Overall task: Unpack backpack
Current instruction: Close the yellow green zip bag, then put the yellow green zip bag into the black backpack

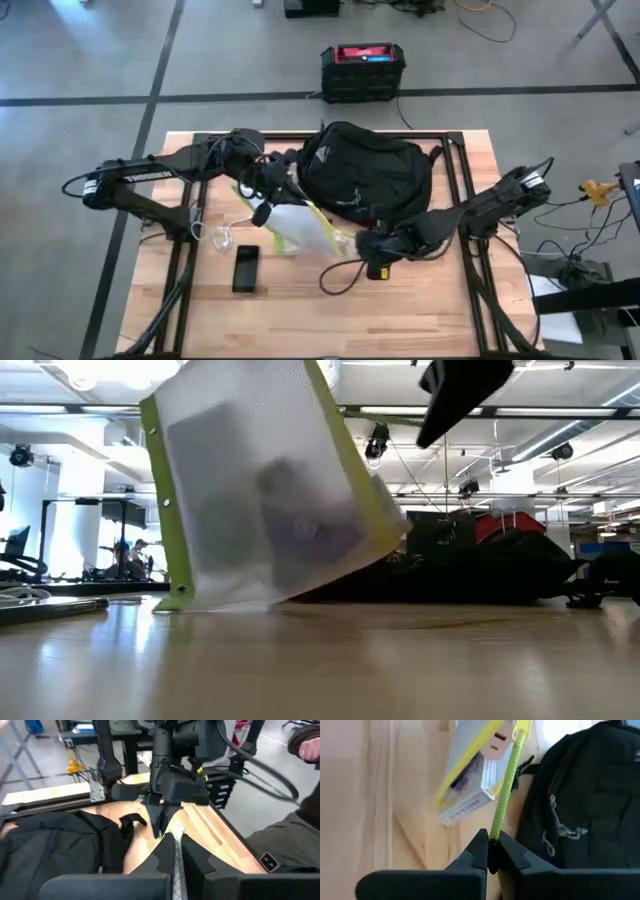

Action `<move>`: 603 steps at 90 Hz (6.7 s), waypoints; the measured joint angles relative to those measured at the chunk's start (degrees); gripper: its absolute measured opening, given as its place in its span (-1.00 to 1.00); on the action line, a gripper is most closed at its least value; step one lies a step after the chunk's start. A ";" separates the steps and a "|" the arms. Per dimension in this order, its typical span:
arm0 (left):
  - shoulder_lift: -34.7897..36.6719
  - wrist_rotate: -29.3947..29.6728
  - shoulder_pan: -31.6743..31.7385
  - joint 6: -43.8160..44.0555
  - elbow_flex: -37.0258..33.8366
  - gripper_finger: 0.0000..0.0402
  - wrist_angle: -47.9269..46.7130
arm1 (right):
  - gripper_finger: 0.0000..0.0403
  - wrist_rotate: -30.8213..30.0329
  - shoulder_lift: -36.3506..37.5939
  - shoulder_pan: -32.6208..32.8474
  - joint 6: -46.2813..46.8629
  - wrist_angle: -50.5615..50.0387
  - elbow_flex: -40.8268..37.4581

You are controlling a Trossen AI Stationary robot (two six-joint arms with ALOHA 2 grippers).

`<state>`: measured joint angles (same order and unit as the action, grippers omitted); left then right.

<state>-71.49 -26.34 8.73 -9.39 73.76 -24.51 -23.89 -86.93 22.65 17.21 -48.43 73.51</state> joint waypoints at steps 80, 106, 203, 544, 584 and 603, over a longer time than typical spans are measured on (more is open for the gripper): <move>-14.84 2.77 -5.36 7.93 -5.28 -1.00 18.25 | -1.00 -11.25 13.05 5.30 -1.23 -11.18 12.44; -14.21 2.87 -6.88 15.25 -10.44 -1.00 15.35 | -1.00 0.42 10.43 5.92 -0.23 -1.89 5.49; 12.94 19.86 -13.31 32.40 -46.45 -1.00 35.72 | -0.84 -18.52 21.99 26.79 43.71 -27.45 -3.52; -30.91 31.08 15.14 -10.94 6.33 -0.29 -1.40 | -1.00 -12.20 17.06 30.28 63.55 -35.05 -1.90; -38.18 32.42 16.99 15.25 3.01 -0.41 -31.32 | -1.00 -12.22 16.56 30.61 65.36 -36.56 -2.05; -33.38 31.39 2.85 28.74 -4.94 -0.42 -25.70 | -1.00 -15.12 16.52 30.61 62.78 -36.56 -2.34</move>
<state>-104.88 5.05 11.58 19.36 68.81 -50.21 -39.00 -70.41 53.25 79.99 -84.98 71.18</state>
